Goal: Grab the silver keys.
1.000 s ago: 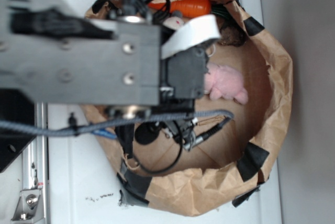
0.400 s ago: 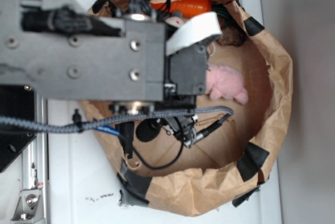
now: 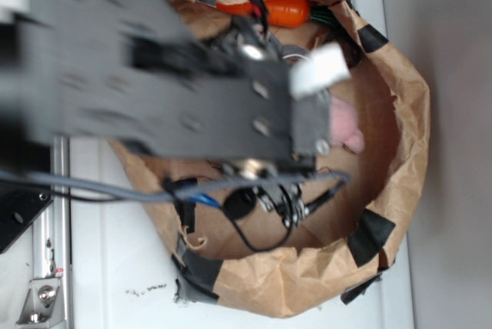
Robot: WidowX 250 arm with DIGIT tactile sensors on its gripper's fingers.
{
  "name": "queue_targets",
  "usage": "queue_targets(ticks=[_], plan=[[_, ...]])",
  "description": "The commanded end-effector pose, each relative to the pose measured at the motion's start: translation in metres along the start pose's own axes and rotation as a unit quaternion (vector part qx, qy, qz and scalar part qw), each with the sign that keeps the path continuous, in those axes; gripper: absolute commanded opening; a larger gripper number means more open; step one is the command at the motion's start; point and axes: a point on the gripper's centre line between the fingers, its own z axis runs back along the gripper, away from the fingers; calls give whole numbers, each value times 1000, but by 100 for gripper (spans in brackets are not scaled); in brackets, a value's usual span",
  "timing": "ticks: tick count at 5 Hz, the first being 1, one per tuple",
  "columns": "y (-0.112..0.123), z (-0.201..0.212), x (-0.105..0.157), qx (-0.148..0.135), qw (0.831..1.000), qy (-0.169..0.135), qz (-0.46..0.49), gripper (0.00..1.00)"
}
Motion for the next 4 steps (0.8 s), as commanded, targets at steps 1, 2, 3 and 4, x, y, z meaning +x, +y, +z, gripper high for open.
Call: queue_targets(ticks=[1, 2, 3, 4], plan=[[-3, -5, 3, -6, 999, -40, -7, 100], [1, -16, 12, 4, 998, -54, 11, 100], [6, -25, 17, 12, 998, -53, 18, 100], [6, -28, 19, 13, 998, -57, 22, 100]])
